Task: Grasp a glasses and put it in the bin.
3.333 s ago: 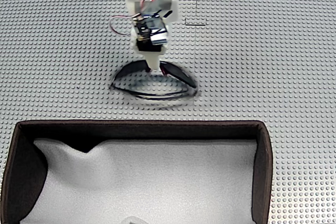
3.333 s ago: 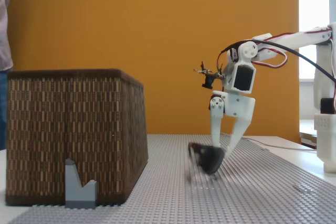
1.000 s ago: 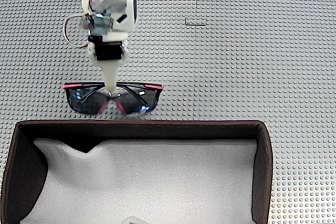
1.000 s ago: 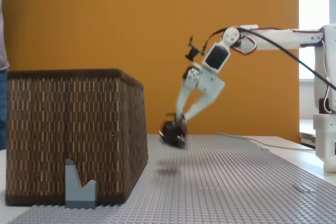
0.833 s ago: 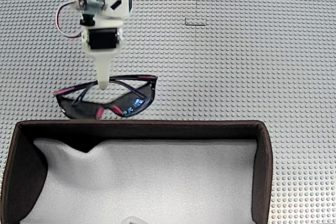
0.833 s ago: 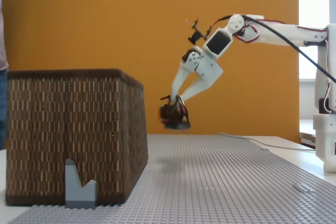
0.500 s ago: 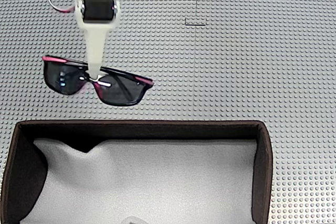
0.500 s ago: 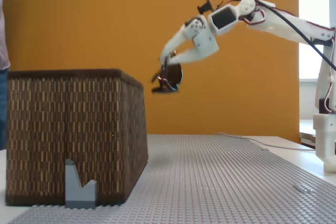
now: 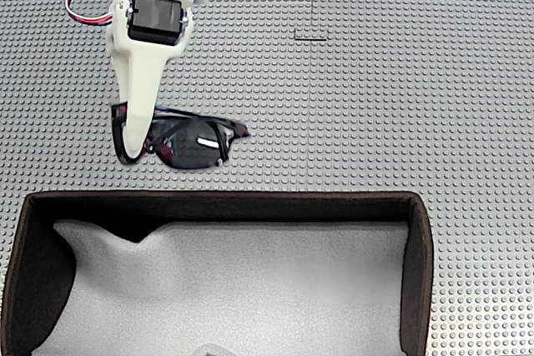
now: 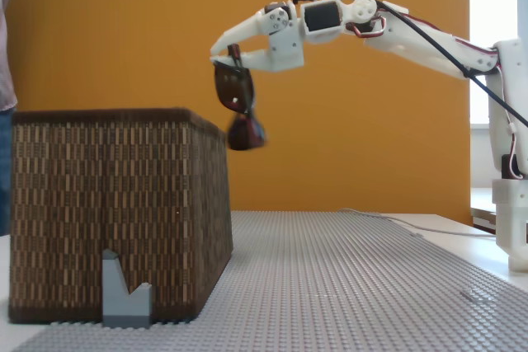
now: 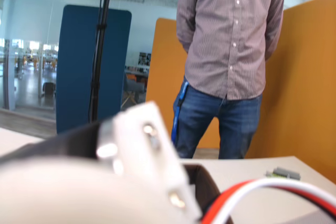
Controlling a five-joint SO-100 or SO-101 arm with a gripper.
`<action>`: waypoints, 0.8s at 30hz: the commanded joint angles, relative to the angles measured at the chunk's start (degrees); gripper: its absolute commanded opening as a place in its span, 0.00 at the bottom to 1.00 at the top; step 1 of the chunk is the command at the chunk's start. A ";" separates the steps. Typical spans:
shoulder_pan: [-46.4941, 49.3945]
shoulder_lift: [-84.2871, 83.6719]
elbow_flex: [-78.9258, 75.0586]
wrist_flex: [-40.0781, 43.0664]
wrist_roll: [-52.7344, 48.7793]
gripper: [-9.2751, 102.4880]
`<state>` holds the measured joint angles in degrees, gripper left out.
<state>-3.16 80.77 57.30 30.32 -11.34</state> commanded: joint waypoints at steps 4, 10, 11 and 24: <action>-1.23 -4.04 -9.14 -7.38 -5.80 0.08; -3.96 -9.84 -12.30 -24.52 -18.54 0.08; -4.31 -10.55 -12.48 -26.98 -20.39 0.08; -4.31 -17.93 -12.48 -30.06 -28.04 0.24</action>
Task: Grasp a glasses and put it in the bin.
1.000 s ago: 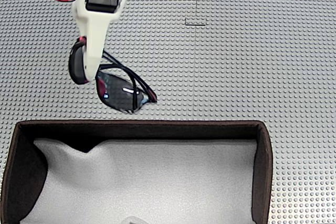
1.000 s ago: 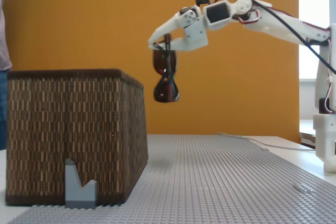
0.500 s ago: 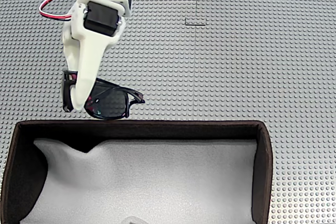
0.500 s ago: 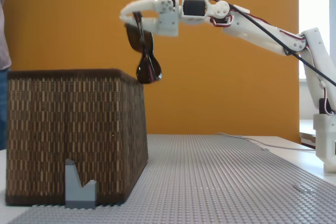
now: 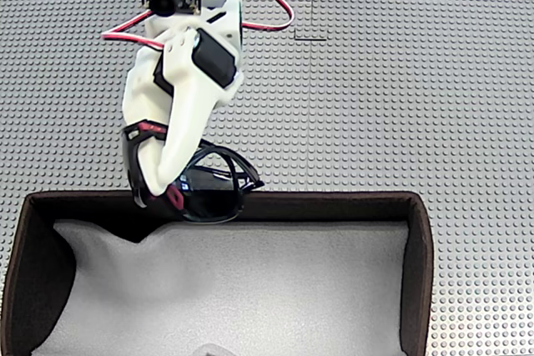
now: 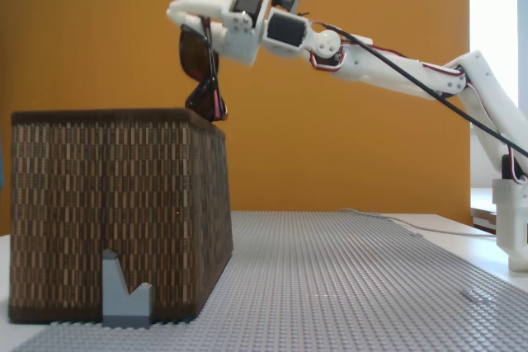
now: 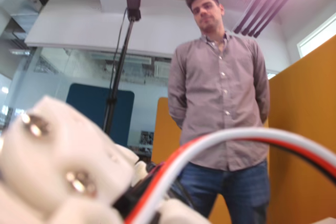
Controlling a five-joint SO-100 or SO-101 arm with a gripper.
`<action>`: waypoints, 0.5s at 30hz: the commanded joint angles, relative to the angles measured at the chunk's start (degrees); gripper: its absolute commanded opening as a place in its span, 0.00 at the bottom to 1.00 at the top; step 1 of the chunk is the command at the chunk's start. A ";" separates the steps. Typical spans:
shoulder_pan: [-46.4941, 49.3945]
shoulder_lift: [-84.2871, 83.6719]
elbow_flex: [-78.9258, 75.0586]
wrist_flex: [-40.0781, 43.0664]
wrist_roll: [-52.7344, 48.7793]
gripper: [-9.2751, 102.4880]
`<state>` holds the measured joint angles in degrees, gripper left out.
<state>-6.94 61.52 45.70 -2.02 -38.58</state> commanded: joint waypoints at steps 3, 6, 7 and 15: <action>-0.26 2.46 -0.79 9.67 2.02 0.31; -0.18 3.52 -0.79 19.78 6.42 0.33; -0.09 3.60 -0.79 23.20 8.00 0.33; 0.35 3.08 0.70 42.54 24.35 0.32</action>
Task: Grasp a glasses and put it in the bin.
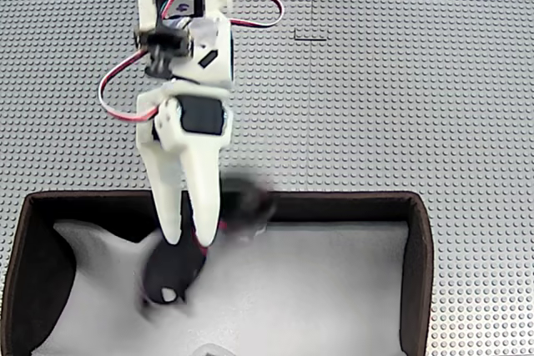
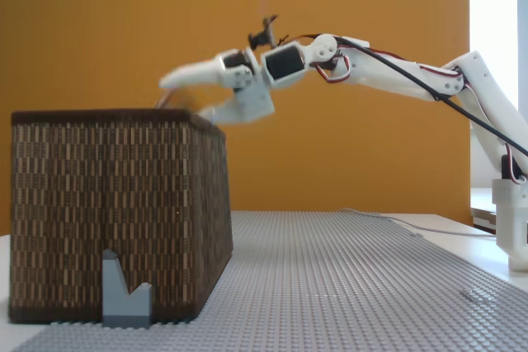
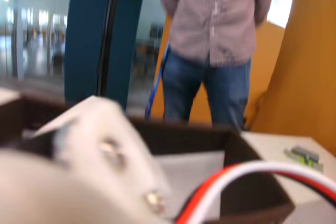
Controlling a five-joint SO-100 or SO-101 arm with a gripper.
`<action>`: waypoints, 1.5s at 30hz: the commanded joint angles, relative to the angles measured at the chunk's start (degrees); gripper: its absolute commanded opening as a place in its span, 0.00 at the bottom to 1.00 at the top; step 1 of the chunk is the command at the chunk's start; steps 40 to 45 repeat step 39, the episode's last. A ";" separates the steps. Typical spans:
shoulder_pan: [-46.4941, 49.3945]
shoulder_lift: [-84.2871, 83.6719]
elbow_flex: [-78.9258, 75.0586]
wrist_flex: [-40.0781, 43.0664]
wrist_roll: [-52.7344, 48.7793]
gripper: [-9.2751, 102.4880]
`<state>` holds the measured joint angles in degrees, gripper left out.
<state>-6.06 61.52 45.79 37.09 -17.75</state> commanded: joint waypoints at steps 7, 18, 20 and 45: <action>-1.23 3.16 2.64 4.22 5.27 0.34; -5.63 22.59 0.26 28.21 12.57 0.34; -6.06 29.18 5.98 30.32 13.89 0.34; 12.22 93.16 67.76 24.87 9.84 0.28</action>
